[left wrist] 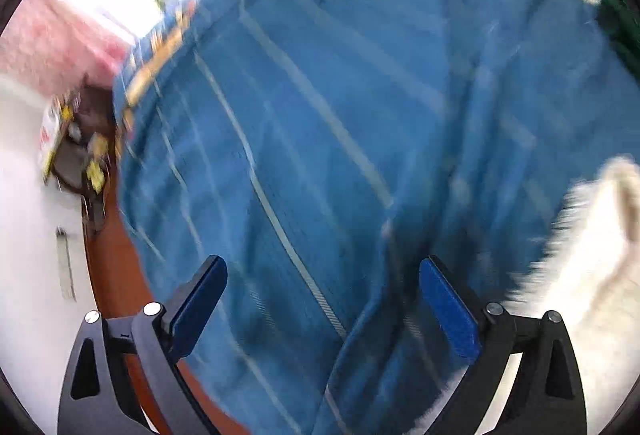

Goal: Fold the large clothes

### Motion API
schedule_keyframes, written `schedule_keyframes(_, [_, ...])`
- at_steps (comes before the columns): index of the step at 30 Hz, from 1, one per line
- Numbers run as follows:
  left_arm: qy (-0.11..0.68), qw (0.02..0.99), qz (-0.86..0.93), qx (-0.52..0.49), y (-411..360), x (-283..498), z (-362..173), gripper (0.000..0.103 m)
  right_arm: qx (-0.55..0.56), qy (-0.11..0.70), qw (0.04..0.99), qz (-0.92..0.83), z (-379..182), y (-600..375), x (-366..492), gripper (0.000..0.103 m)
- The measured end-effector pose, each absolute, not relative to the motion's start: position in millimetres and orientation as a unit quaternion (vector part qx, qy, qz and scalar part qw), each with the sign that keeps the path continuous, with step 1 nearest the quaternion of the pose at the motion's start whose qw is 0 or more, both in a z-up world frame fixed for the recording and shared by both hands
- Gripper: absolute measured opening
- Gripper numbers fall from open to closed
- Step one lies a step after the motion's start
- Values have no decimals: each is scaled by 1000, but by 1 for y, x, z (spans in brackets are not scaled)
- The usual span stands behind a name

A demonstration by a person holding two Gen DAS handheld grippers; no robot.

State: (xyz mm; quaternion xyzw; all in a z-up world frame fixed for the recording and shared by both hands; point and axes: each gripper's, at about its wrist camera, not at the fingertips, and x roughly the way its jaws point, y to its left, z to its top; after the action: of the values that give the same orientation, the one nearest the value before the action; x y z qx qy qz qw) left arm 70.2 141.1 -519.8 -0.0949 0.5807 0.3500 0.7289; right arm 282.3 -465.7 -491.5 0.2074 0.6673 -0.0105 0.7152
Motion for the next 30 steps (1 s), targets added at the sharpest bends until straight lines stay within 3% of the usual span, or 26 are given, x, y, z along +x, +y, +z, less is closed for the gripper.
schedule_keyframes(6, [554,781,277,-73,80,95,-457,98,181,675,716,10,-437,-469,270,35])
schedule_keyframes(7, [557,788,248,-82,68,104,-458,98,188,664,724,18,-427,-473,265,39])
schedule_keyframes(8, [559,792,231,-87,61,111,-460,98,201,646,736,27,-414,-479,258,46])
schedule_keyframes(9, [560,794,220,-89,53,118,-464,98,208,638,741,32,-403,-482,255,59])
schedule_keyframes(10, [564,795,204,-96,48,126,-471,98,216,634,742,36,-397,-484,251,62])
schedule_keyframes(15, [616,762,131,-152,35,167,-532,96,240,649,720,48,-403,-494,233,62])
schedule_keyframes(17, [626,758,123,-137,26,177,-550,75,257,658,706,48,-415,-498,229,62])
schedule_keyframes(19, [615,770,123,-115,22,184,-549,26,263,660,702,47,-426,-491,232,62])
schedule_keyframes(22, [598,782,123,-127,26,183,-535,16,262,660,702,53,-431,-490,240,62])
schedule_keyframes(26, [593,784,136,-123,28,173,-526,15,262,664,698,59,-437,-485,261,59])
schedule_keyframes(27, [596,781,138,-130,30,172,-527,15,255,665,700,56,-441,-481,269,41])
schedule_keyframes(28, [596,779,139,-136,35,171,-531,16,247,667,701,52,-445,-477,276,31])
schedule_keyframes(30, [599,774,141,-150,39,171,-536,16,238,679,694,40,-464,-469,292,25])
